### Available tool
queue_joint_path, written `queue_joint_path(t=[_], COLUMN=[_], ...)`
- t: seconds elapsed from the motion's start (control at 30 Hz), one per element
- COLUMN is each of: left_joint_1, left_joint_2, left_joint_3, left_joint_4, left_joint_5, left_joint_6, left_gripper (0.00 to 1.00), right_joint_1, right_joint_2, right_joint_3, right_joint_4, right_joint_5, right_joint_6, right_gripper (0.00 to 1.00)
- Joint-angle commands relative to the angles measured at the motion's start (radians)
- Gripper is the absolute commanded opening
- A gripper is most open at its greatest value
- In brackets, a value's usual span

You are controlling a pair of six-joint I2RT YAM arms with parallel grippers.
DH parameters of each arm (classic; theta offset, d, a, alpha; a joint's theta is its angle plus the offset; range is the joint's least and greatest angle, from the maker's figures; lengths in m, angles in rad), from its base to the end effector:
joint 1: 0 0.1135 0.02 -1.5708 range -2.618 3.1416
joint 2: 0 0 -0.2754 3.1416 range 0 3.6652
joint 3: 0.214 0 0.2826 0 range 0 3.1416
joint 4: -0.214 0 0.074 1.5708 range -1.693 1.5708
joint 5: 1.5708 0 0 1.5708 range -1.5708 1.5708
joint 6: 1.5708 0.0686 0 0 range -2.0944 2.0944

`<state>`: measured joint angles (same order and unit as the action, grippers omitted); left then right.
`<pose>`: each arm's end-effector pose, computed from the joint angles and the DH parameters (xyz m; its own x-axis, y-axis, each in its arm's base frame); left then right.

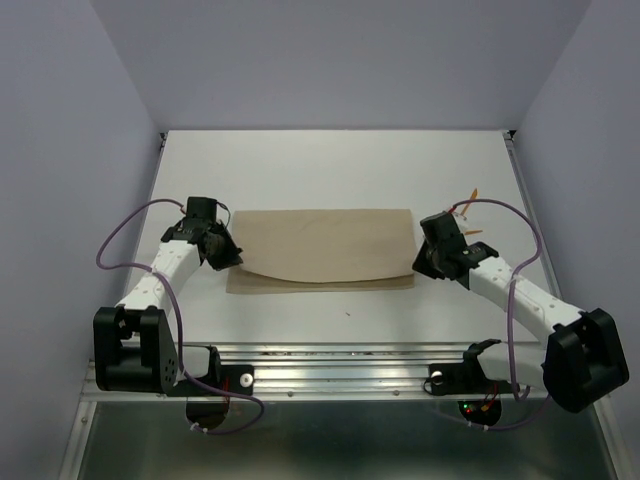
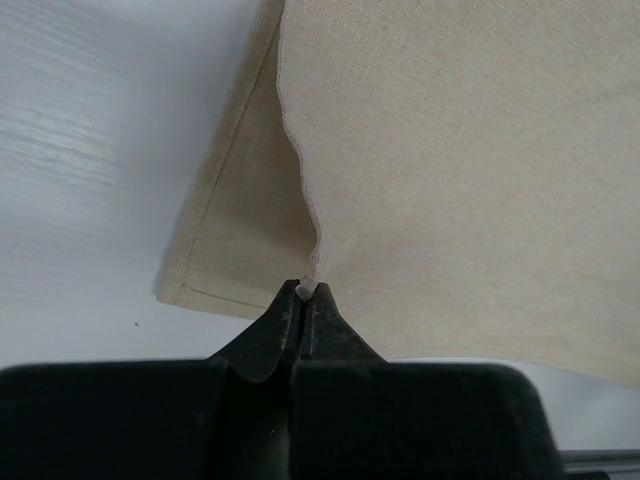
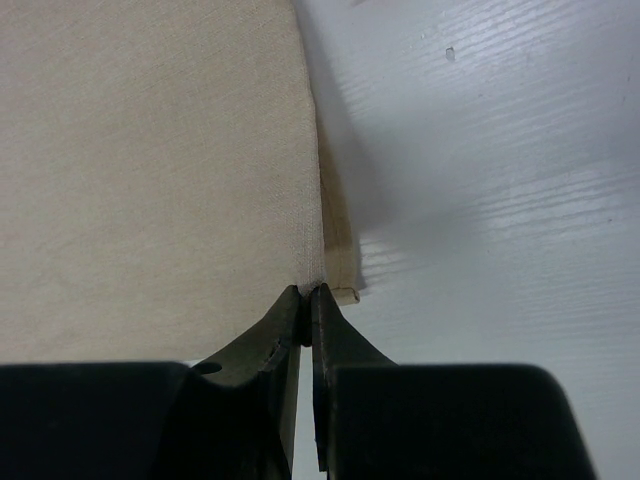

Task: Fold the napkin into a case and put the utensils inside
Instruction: Fold and flatten the napkin at the center of the board.

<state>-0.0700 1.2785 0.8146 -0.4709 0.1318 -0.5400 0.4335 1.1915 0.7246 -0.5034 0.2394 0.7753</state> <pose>0.2975 -0.0299 0.1931 -0.7640 -0.4573 -0.4551 -0.2863 0.8724 -0.3961 0.2529 0.0991 0.1826 -0.7353 0.4090 -0.5405 0.3195 0.9124 0.2558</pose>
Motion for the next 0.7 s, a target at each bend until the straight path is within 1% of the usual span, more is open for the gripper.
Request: queue_joint_path(t=[0.0, 0.27, 0.47, 0.67], left_joint_1=[0.003, 0.003, 0.003, 0.003], left_joint_2=[-0.030, -0.047, 0.001, 0.010], left_joint_3=[0.021, -0.037, -0.058, -0.063], left_joint_4=[-0.020, -0.014, 0.005, 0.008], left_joint_5=[0.005, 0.012, 0.005, -0.012], left_joint_6=[-0.003, -0.008, -0.018, -0.029], left_gripper=[0.00, 0.00, 0.00, 0.00], right_joint_1=[0.005, 0.005, 0.005, 0.005], right_joint_2=[-0.029, -0.020, 0.017, 0.026], right_joint_3=[0.010, -0.028, -0.036, -0.044], right_joint_4=[-0.011, 0.000, 0.025, 0.028], right_joint_5=[-0.001, -0.022, -0.037, -0.032], right_joint_6=[0.021, 0.042, 0.036, 0.035], right_gripper=[0.01, 0.01, 0.01, 0.01])
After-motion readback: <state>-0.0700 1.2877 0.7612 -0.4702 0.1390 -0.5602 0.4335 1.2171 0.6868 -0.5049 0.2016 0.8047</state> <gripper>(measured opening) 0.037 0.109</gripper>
